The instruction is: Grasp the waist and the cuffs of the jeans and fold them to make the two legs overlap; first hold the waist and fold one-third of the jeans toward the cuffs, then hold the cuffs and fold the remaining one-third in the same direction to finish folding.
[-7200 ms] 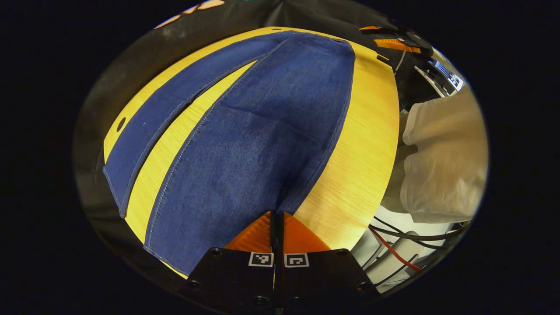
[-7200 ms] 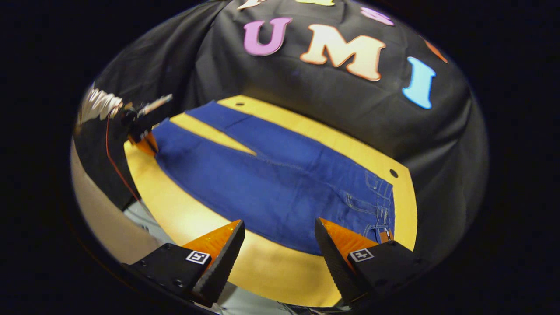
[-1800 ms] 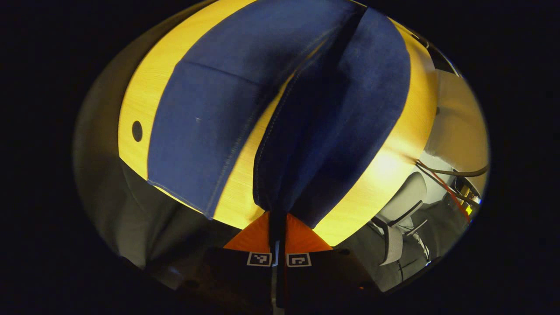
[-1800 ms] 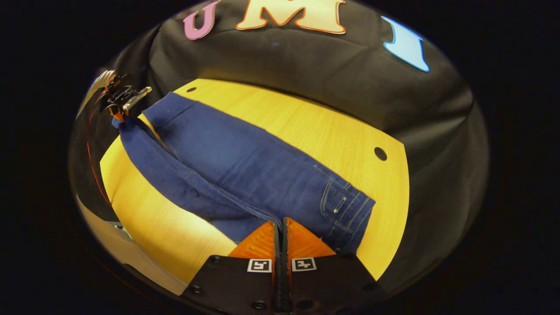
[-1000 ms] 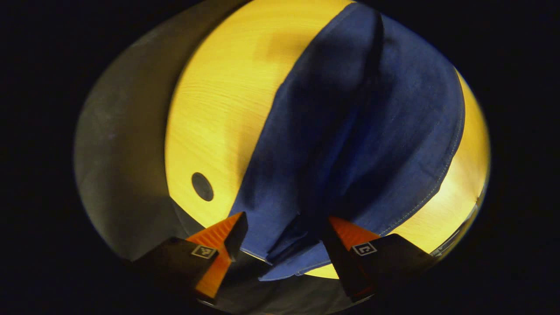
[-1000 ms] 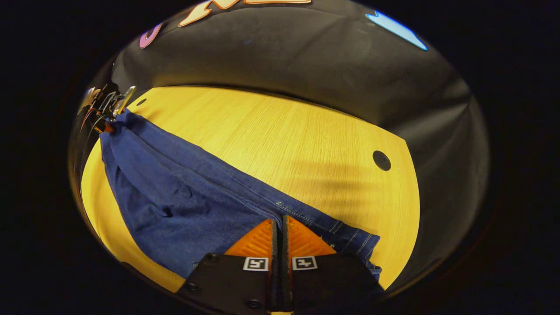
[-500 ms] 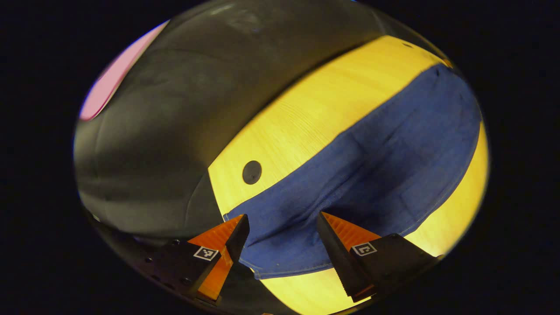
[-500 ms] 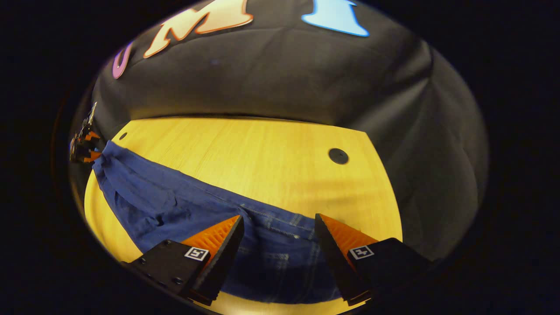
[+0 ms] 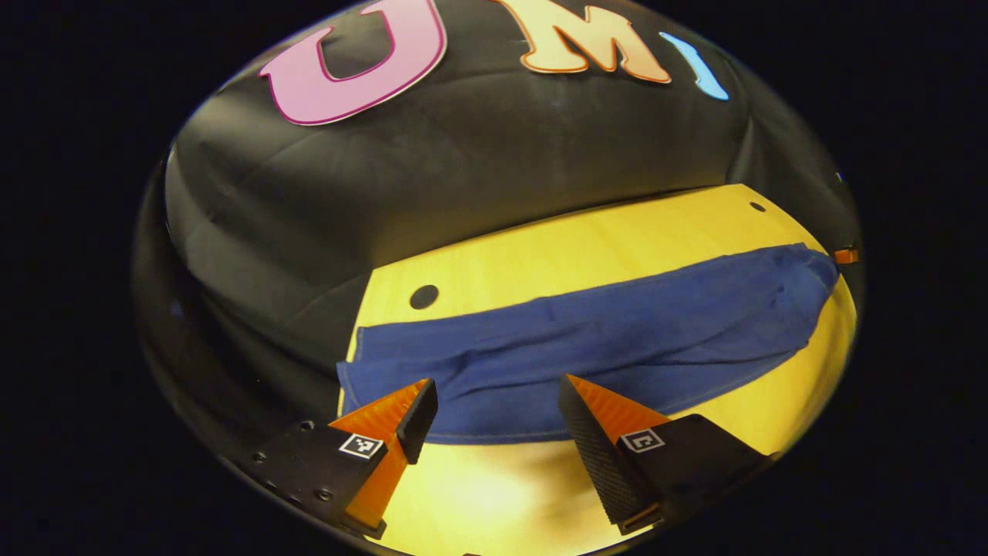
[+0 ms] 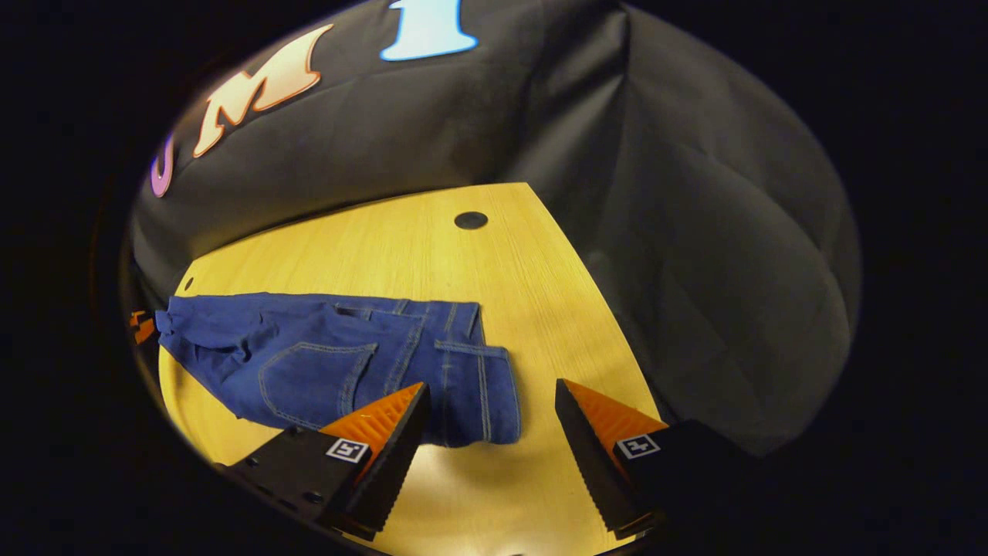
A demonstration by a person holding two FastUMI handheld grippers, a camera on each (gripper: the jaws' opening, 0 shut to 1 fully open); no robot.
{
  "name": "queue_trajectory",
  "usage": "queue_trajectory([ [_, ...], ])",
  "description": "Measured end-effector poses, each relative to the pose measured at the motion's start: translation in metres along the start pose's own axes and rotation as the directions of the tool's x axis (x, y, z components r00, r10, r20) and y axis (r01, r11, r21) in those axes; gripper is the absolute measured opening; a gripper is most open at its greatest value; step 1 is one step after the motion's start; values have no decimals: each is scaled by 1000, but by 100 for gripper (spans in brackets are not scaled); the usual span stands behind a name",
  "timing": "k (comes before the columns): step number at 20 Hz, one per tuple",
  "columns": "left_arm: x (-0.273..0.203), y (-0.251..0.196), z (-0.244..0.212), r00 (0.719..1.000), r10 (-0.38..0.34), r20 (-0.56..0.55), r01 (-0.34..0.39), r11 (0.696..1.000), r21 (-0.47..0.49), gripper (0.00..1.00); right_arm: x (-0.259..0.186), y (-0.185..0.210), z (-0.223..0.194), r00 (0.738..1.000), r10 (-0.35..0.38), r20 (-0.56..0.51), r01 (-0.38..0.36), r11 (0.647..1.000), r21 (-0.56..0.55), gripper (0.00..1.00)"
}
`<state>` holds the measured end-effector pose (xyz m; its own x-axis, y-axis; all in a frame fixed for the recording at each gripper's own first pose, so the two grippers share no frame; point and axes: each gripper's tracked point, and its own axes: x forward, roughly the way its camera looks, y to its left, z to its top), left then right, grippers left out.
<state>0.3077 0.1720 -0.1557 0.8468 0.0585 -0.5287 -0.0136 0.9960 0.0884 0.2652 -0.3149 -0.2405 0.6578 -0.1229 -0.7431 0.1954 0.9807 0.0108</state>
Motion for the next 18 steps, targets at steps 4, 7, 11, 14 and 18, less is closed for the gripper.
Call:
queue_trajectory([
  [4, -5, -4, 4, 997, -68, -20, 68, 997, -31, 95, 10, 8, -11, 996, 84, -15, -83, 992, 91, 99],
  [7, -5, 1, 6, 995, -95, -37, 91, 991, -97, 96, 18, 19, -21, 986, 156, -53, -147, 979, 143, 99],
  [11, -4, 0, 12, 998, -42, -38, 36, 989, -144, 96, 30, 25, -30, 973, 213, -87, -194, 962, 191, 97],
  [14, -2, 6, 10, 999, 14, -45, -22, 982, -189, 100, 37, 34, -49, 956, 248, -159, -207, 950, 235, 87],
  [18, 4, 10, 11, 997, 61, -51, -72, 961, -266, 96, 40, 38, -47, 959, 257, -118, -228, 949, 216, 83],
])
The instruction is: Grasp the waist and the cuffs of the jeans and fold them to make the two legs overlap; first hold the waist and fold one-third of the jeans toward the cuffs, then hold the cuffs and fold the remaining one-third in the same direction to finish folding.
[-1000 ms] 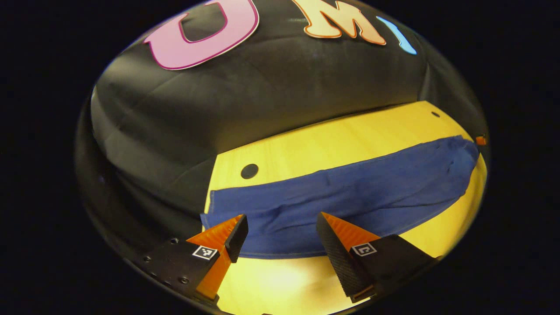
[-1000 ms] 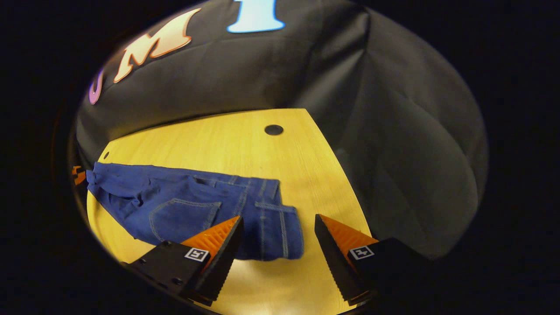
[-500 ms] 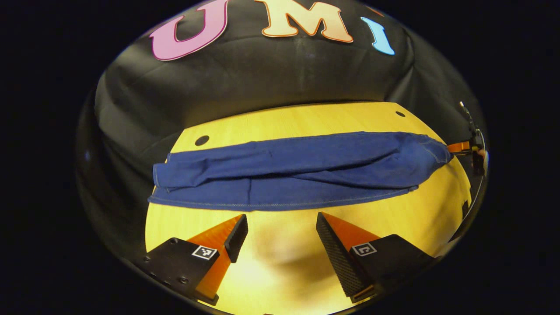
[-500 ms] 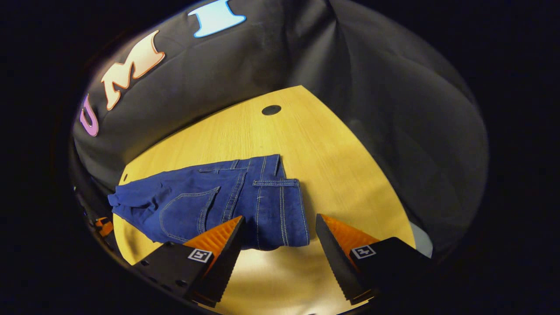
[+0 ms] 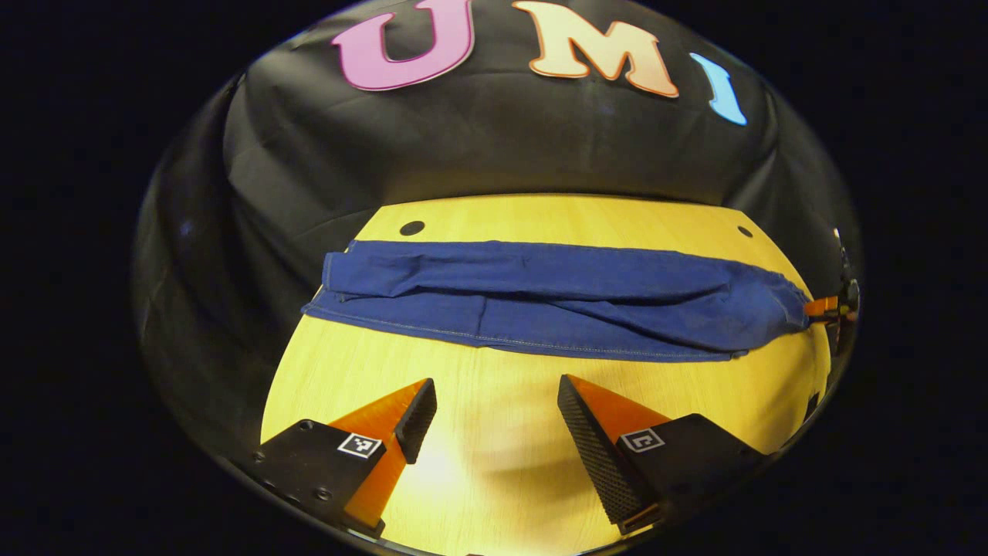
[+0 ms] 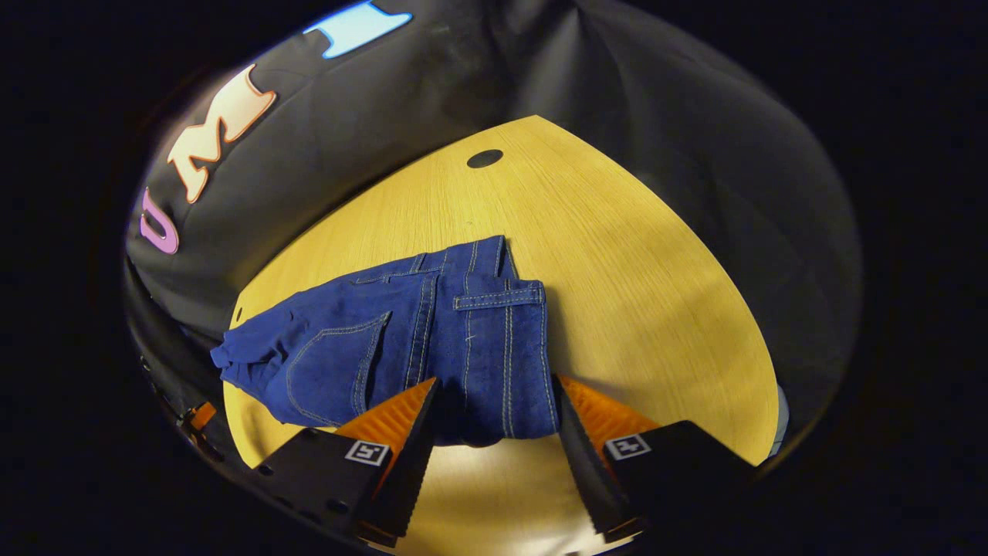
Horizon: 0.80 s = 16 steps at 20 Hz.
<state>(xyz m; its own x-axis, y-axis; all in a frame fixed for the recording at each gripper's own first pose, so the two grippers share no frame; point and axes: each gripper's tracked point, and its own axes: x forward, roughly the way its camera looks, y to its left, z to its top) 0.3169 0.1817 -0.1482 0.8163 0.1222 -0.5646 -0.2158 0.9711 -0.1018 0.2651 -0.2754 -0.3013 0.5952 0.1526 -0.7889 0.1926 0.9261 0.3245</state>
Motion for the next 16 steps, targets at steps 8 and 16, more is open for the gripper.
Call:
queue_trajectory([
  [8, 1, 1, 3, 1000, 14, 2, -13, 993, -121, 96, 10, 13, -3, 1000, -8, -5, 8, 999, 43, 13],
  [16, -3, 7, 11, 1000, -3, -2, 3, 993, -114, 96, -29, 24, 23, 990, -99, 105, 100, 995, -5, 3],
])
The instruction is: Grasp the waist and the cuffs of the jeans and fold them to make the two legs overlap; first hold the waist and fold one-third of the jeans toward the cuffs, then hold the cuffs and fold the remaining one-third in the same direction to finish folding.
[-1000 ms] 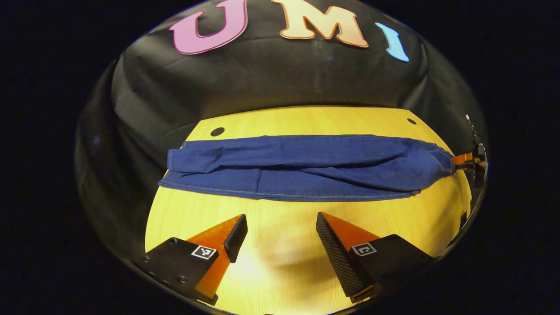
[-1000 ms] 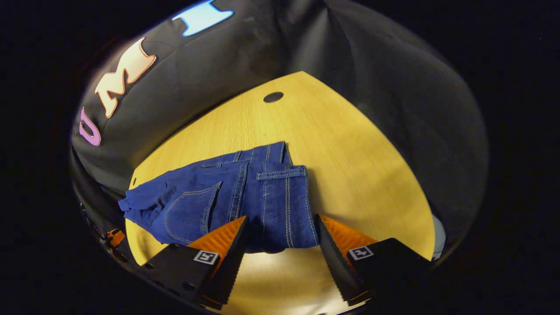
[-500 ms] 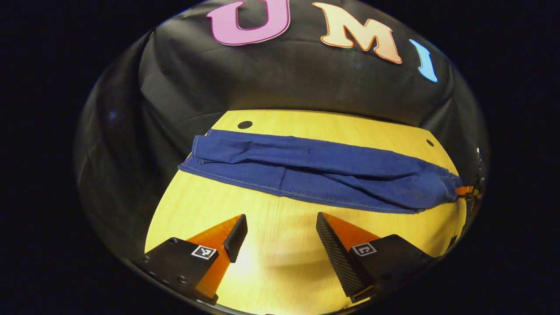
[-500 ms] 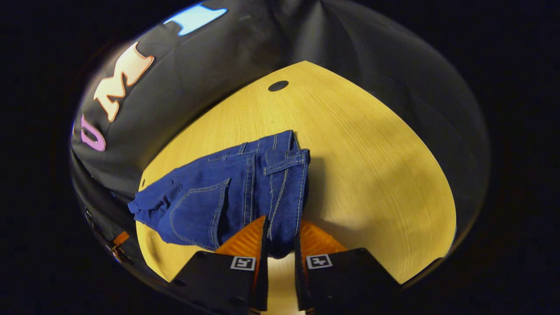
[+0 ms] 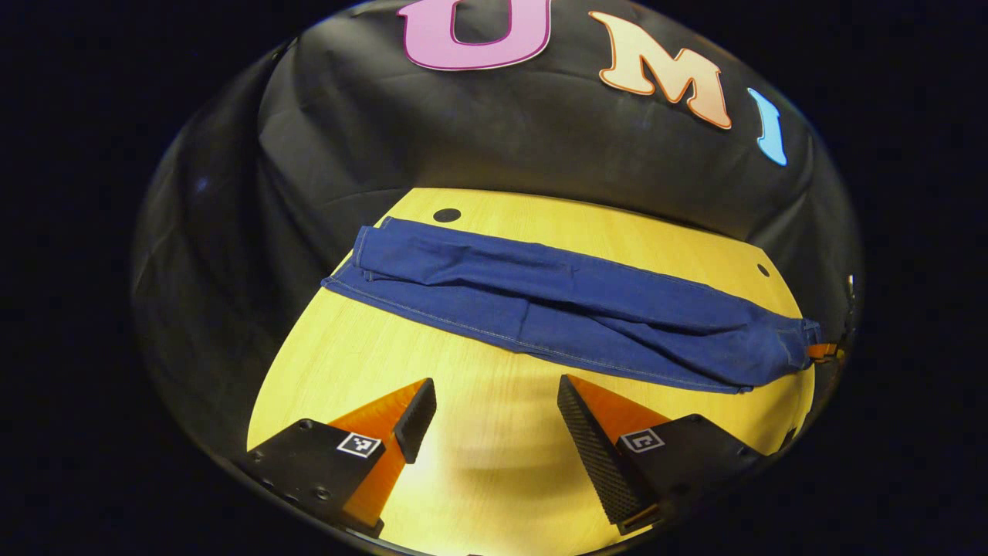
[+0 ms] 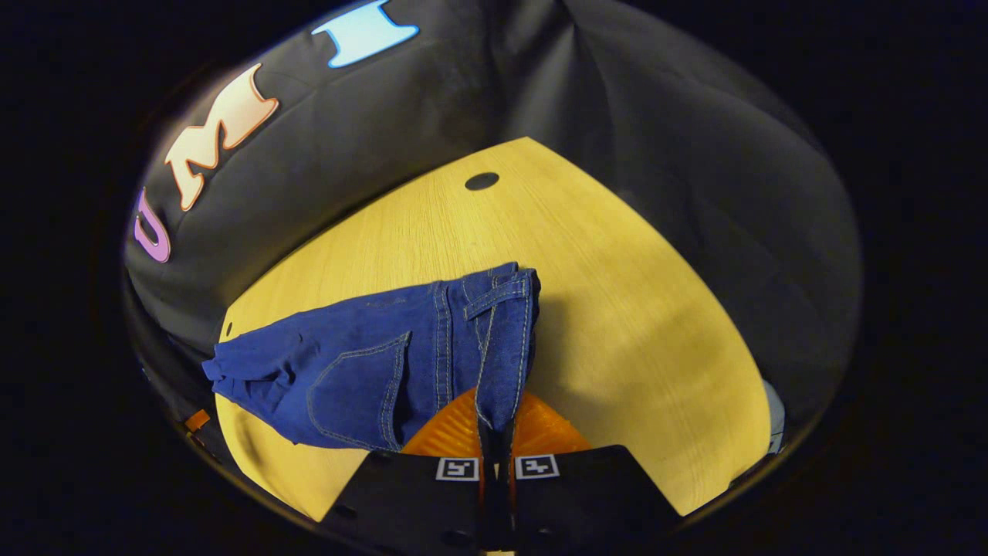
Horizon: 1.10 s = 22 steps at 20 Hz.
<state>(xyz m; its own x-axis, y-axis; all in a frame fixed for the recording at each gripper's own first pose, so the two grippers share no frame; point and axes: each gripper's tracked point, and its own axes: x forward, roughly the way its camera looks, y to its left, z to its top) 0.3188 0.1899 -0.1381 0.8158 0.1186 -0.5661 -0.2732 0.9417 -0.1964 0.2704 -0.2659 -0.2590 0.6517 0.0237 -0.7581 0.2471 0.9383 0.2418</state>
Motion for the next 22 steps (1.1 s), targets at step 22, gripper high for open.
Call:
queue_trajectory([
  [22, 51, 78, 48, 969, -246, 37, 241, 965, 107, 95, -71, 499, -55, 899, 429, 88, -394, 880, -263, 2],
])
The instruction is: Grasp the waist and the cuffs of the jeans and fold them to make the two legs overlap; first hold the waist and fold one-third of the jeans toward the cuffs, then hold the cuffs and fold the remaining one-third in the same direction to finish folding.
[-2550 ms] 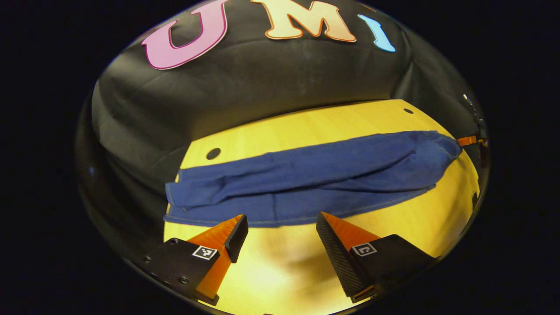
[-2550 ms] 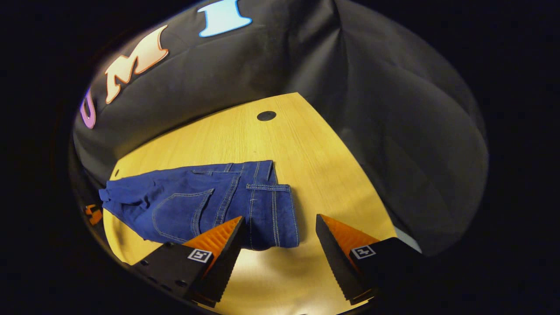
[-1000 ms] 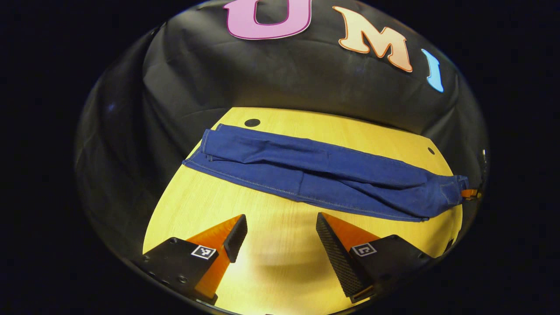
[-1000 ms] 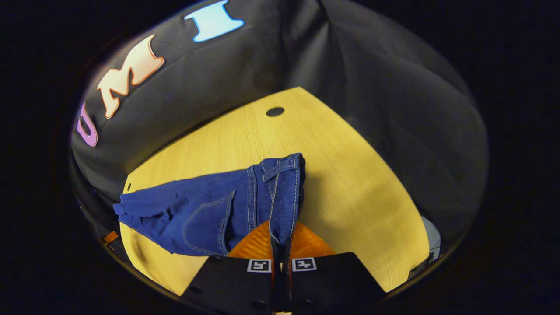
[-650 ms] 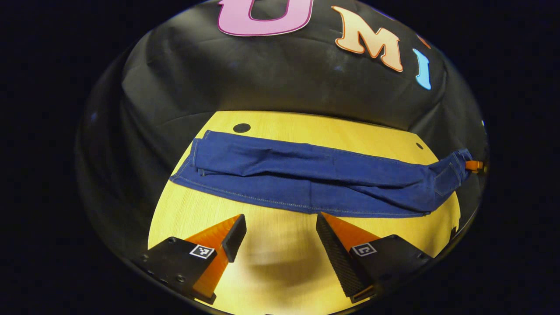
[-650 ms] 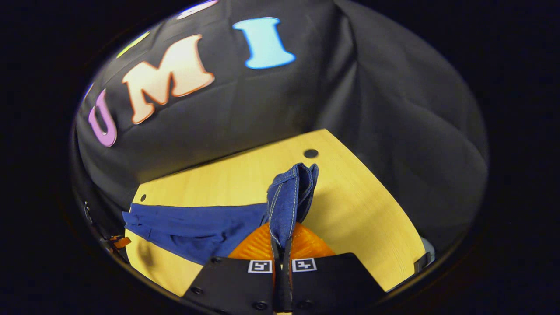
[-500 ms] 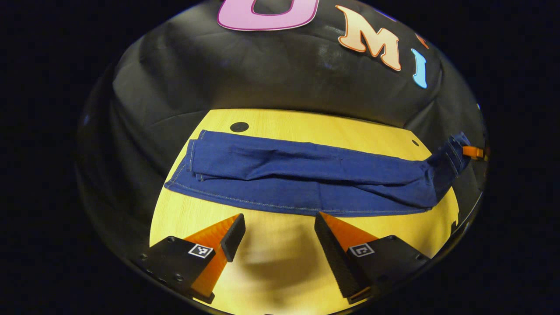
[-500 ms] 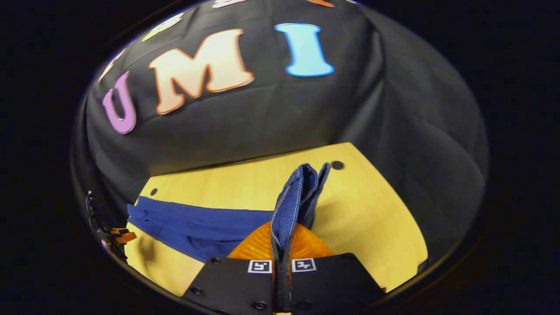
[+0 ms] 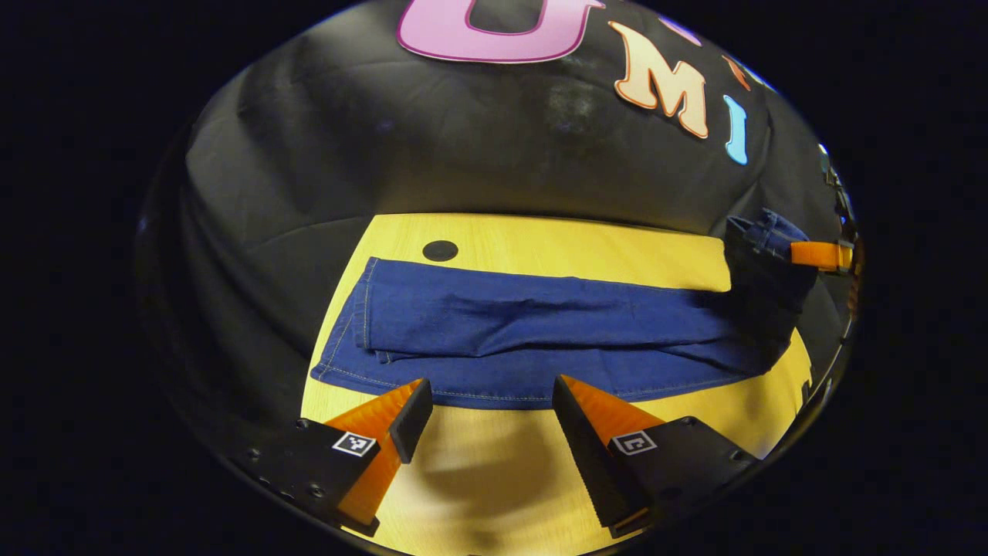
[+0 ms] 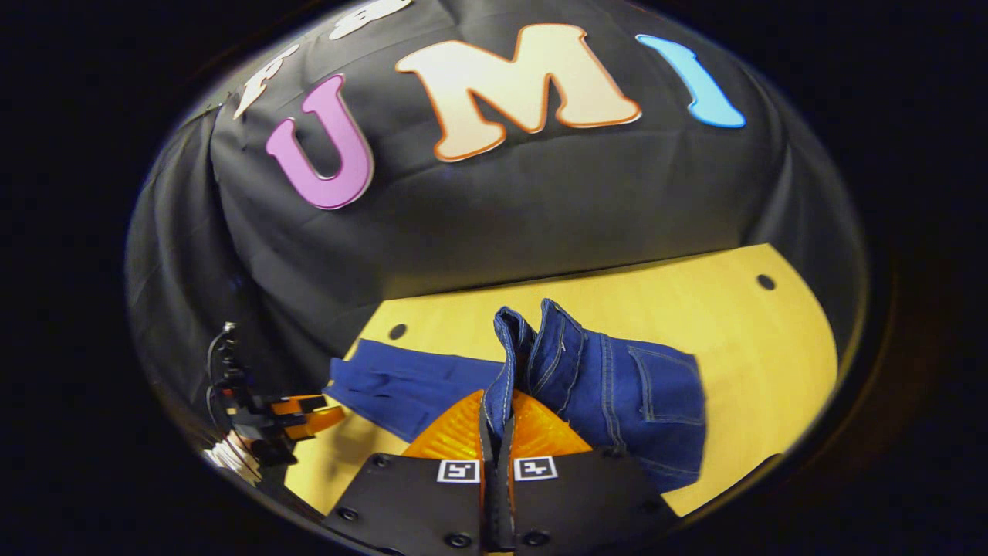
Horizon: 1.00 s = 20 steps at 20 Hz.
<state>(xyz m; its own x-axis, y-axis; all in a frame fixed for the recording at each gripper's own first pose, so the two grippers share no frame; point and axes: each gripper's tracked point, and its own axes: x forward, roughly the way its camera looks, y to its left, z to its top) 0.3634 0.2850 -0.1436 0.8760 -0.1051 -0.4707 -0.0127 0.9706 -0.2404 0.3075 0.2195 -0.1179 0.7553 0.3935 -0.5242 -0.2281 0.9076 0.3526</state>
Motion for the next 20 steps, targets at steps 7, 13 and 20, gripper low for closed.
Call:
queue_trajectory([
  [7, 2, 63, 9, 994, 107, -1, -107, 992, -71, 95, 84, 1, -113, 977, -13, -211, 7, 1000, -29, 2],
  [13, 25, 115, 20, 986, 164, -30, -165, 986, -35, 95, 102, -6, -154, 966, -39, -257, 33, 999, -28, 2],
  [20, 43, 116, -11, 985, 118, -125, -136, 980, -143, 95, 100, -1, -176, 941, 19, -339, -46, 997, -70, 3],
])
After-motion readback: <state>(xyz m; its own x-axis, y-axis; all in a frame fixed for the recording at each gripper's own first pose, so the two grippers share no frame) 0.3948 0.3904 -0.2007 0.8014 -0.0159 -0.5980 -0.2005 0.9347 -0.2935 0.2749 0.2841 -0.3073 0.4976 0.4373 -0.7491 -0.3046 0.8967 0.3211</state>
